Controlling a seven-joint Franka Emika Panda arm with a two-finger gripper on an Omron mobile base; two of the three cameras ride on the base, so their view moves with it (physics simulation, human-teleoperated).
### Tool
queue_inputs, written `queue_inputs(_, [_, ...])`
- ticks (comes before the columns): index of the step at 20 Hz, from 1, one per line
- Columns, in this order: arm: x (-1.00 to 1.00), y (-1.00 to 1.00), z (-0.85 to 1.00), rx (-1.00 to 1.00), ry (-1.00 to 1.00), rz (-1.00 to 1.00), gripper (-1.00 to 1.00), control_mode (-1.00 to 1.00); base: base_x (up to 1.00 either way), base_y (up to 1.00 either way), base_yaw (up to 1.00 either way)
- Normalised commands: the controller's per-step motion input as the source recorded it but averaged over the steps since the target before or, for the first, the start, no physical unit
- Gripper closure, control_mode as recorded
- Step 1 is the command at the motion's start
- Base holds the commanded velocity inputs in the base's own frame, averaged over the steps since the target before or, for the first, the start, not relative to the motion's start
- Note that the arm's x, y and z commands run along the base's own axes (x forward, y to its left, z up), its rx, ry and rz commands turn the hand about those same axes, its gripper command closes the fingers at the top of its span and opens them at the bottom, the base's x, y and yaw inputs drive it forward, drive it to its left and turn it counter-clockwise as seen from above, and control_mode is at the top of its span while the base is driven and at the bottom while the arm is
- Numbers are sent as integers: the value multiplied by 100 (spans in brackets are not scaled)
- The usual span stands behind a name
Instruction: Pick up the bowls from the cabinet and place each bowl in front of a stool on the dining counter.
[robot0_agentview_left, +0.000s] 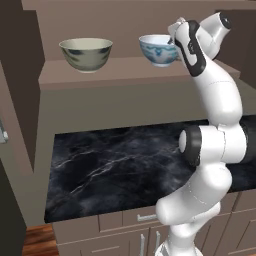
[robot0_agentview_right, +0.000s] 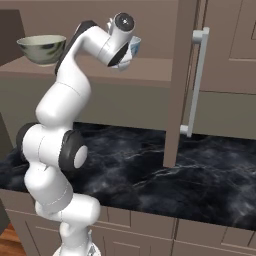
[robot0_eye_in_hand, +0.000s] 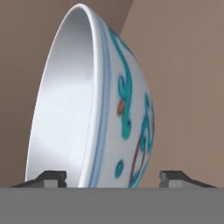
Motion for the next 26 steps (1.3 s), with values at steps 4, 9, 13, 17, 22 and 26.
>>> queue_inputs(4, [0,4,-13,0,1,0,100,-100,0,0,0])
queue_inputs(9, [-1,0,-9,0,0,0,100,-100,0,0,0])
queue_inputs(13, [-26,0,-10,0,0,0,100,-100,0,0,0])
queue_inputs(17, [-68,0,-3,0,-6,0,100,-100,0,0,0])
queue_inputs(22, [-90,-3,0,0,-8,-1,100,-100,0,0,0])
queue_inputs(26, [-98,-5,-1,0,-6,-2,100,-100,0,0,0])
